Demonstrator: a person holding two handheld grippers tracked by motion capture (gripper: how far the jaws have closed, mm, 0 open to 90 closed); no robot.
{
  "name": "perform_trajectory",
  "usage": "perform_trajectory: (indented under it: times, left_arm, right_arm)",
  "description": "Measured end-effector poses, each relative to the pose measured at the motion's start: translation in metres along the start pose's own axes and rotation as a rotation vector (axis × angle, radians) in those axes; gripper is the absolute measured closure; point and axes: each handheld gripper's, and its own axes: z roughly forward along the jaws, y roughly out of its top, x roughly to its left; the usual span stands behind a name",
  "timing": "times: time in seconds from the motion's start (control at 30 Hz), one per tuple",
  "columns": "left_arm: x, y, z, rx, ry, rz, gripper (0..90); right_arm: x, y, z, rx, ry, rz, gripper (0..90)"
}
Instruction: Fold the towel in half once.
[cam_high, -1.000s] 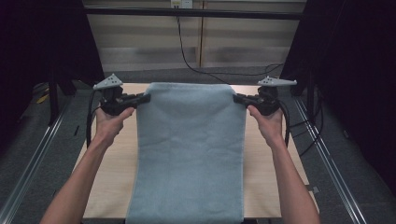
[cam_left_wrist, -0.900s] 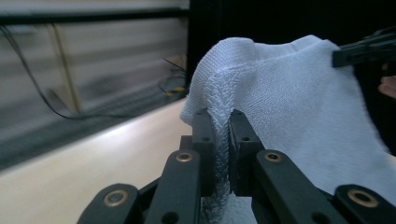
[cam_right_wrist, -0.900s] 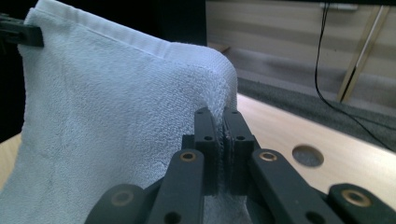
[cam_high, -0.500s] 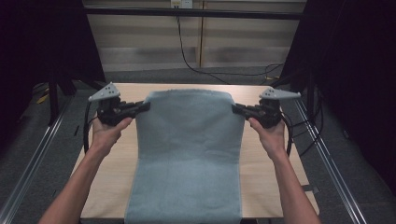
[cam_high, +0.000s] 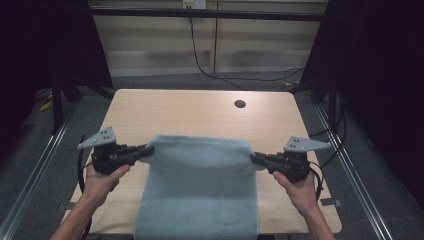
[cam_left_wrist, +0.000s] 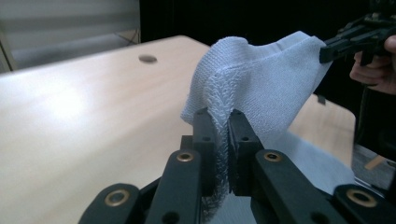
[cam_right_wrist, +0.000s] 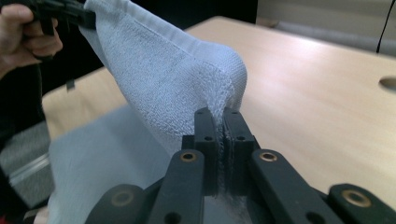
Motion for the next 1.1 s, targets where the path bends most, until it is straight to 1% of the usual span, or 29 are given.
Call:
perform_trajectory:
  times: [0.03,0.07,0.1,0.13,0.17,0.2,0.23,0.27,0.3,0.33,0.37,0.4,0.47,0.5,0.53,0.57,0.6,0.63,0.73,0.77,0.8,0.83,0.87,0.9,0.93,0.97,1.0,1.03,1.1]
  left_arm:
    - [-0.001,-0.009,0.001,0.018,-0.005,-0.016,84.1]
    - [-0.003,-0.018,0.003,0.042,-0.009,-0.029,84.1]
    - [-0.003,-0.028,0.004,0.081,-0.003,-0.031,84.1]
    - [-0.003,-0.037,0.006,0.108,-0.003,-0.041,84.1]
    - [-0.004,-0.046,0.008,0.137,-0.006,-0.058,84.1]
    - [-0.005,-0.053,0.01,0.175,0.003,-0.064,84.1]
    - [-0.007,-0.061,0.011,0.197,-0.003,-0.065,84.1]
    - [-0.01,-0.07,0.012,0.232,-0.014,-0.07,84.1]
    - [-0.011,-0.074,0.012,0.25,-0.008,-0.072,84.1]
    - [-0.013,-0.079,0.011,0.261,-0.015,-0.085,84.1]
    - [-0.013,-0.083,0.009,0.258,-0.029,-0.099,84.1]
    - [-0.014,-0.085,0.006,0.255,-0.04,-0.099,84.1]
    - [-0.014,-0.089,0.002,0.253,-0.05,-0.099,84.0]
    - [-0.013,-0.092,0.002,0.259,-0.058,-0.114,84.1]
    - [-0.012,-0.097,0.004,0.276,-0.06,-0.131,84.1]
    - [-0.014,-0.102,0.008,0.305,-0.053,-0.125,84.0]
    - [-0.015,-0.105,0.011,0.338,-0.046,-0.1,84.0]
    - [-0.016,-0.107,0.014,0.355,-0.039,-0.094,84.0]
    - [-0.014,-0.112,0.02,0.383,-0.017,-0.076,83.9]
    - [-0.012,-0.114,0.022,0.384,-0.018,-0.076,83.7]
    - [-0.009,-0.115,0.024,0.374,-0.022,-0.078,83.6]
    - [-0.005,-0.114,0.027,0.367,-0.025,-0.085,83.7]
    - [0.0,-0.112,0.031,0.365,-0.018,-0.088,83.8]
    - [0.006,-0.11,0.035,0.361,-0.005,-0.101,83.9]
    - [0.011,-0.106,0.039,0.363,0.006,-0.098,83.9]
    - [0.016,-0.104,0.043,0.359,0.021,-0.097,84.0]
    - [0.021,-0.101,0.047,0.357,0.034,-0.091,84.0]
    - [0.025,-0.098,0.051,0.357,0.053,-0.076,84.0]
    - [0.035,-0.093,0.06,0.353,0.069,-0.052,84.0]
  right_arm:
    - [0.004,-0.005,-0.001,0.019,-0.005,-0.005,86.4]
    - [0.006,-0.011,-0.003,0.027,-0.006,0.001,86.4]
    - [0.008,-0.018,-0.004,0.029,0.0,0.012,86.4]
    - [0.009,-0.025,-0.004,0.041,0.003,0.024,86.4]
    - [0.011,-0.034,-0.002,0.06,0.0,0.036,86.3]
    - [0.012,-0.045,0.002,0.083,0.007,0.051,86.3]
    - [0.014,-0.055,0.006,0.117,0.012,0.065,86.3]
    - [0.016,-0.065,0.01,0.152,0.008,0.065,86.3]
    - [0.018,-0.076,0.014,0.187,0.015,0.082,86.3]
    - [0.02,-0.081,0.016,0.206,0.021,0.087,86.3]
    - [0.024,-0.086,0.017,0.225,0.02,0.09,86.2]
    - [0.028,-0.088,0.017,0.236,0.019,0.086,86.2]
    - [0.035,-0.091,0.015,0.241,0.025,0.085,86.1]
    - [0.036,-0.093,0.015,0.248,0.031,0.09,86.1]
    - [0.036,-0.097,0.017,0.26,0.035,0.099,86.1]
    - [0.036,-0.101,0.02,0.28,0.029,0.104,86.1]
    - [0.035,-0.106,0.023,0.3,0.031,0.108,86.1]
    - [0.035,-0.109,0.027,0.317,0.033,0.114,86.1]
    - [0.034,-0.113,0.034,0.348,0.012,0.105,86.1]
    - [0.034,-0.114,0.037,0.359,0.002,0.103,86.2]
    - [0.033,-0.114,0.04,0.357,-0.001,0.091,86.3]
    - [0.033,-0.113,0.042,0.364,-0.015,0.079,86.4]
    - [0.032,-0.111,0.046,0.366,-0.025,0.055,86.5]
    - [0.029,-0.109,0.049,0.365,-0.037,0.051,86.5]
    - [0.024,-0.106,0.053,0.361,-0.047,0.051,86.6]
    - [0.018,-0.103,0.057,0.367,-0.056,0.05,86.6]
    - [0.013,-0.1,0.063,0.363,-0.063,0.042,86.6]
    - [0.007,-0.096,0.067,0.371,-0.072,0.032,86.7]
    - [-0.008,-0.088,0.079,0.373,-0.084,0.031,86.6]
